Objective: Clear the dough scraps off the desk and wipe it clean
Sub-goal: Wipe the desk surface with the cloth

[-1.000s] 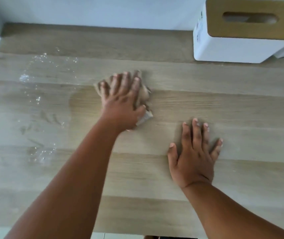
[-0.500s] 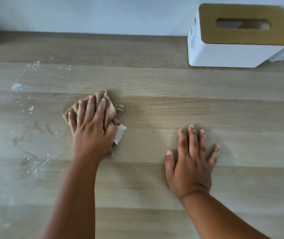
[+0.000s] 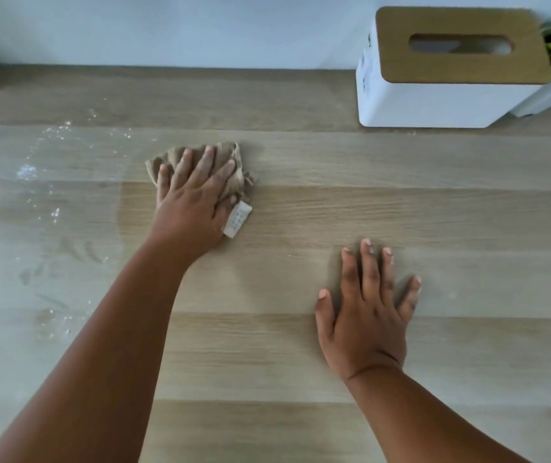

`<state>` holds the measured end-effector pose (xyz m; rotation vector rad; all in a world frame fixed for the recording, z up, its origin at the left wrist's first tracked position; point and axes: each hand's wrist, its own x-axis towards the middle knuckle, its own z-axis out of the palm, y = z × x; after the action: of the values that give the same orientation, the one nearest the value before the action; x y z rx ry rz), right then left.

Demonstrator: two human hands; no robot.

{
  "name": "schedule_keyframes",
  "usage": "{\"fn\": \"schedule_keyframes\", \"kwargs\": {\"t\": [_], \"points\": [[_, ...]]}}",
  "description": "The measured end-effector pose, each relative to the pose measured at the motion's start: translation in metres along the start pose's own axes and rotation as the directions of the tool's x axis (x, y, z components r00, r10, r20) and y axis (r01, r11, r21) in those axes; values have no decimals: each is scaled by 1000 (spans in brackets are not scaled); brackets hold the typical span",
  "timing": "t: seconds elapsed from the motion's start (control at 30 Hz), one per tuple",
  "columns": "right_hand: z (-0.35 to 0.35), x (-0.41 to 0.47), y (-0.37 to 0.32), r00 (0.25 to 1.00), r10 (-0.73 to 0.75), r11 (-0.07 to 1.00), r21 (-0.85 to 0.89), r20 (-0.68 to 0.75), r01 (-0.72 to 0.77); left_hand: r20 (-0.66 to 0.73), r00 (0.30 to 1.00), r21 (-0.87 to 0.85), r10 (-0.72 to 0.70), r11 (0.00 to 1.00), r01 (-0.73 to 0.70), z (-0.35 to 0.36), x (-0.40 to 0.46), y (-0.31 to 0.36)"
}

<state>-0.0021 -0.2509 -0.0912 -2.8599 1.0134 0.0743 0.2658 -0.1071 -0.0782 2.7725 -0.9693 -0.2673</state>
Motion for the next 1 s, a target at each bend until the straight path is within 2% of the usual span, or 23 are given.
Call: {"fn": "schedule_keyframes", "kwargs": {"t": [0.07,0.17,0.37,0.47,0.57,0.67,0.83,0.93,1.0], "points": [[0,-1,1,1000,-3,1000,2,-9,3,-33,999,38,32,999,-30,3,-28,-2],[0,0,0,1000,-4,1000,4,0,4,-35,999,40,-19,999,21,0,-33,-17],[2,1,1,1000,-1,1000,-2,9,1,-44,953,54,-300,952,303,-10,54,-24],[2,1,1,1000,5,1000,7,9,-6,-1,952,67,-307,949,307,-11,101,-10],[0,1,0,1000,6,1000,9,7,-6,52,981,68,-189,980,186,-13,130,19],[0,0,0,1000,2,1000,21,-6,-2,105,994,93,15,995,-24,-10,139,56],[1,2,0,1000,7,1000,12,9,-8,145,931,11,336,940,-341,4,91,96],[1,1,0,1000,6,1000,7,5,-6,72,909,-50,410,912,-407,4,53,76],[0,1,0,1000,8,1000,5,9,-8,52,920,-70,387,921,-384,-3,51,53]]}}
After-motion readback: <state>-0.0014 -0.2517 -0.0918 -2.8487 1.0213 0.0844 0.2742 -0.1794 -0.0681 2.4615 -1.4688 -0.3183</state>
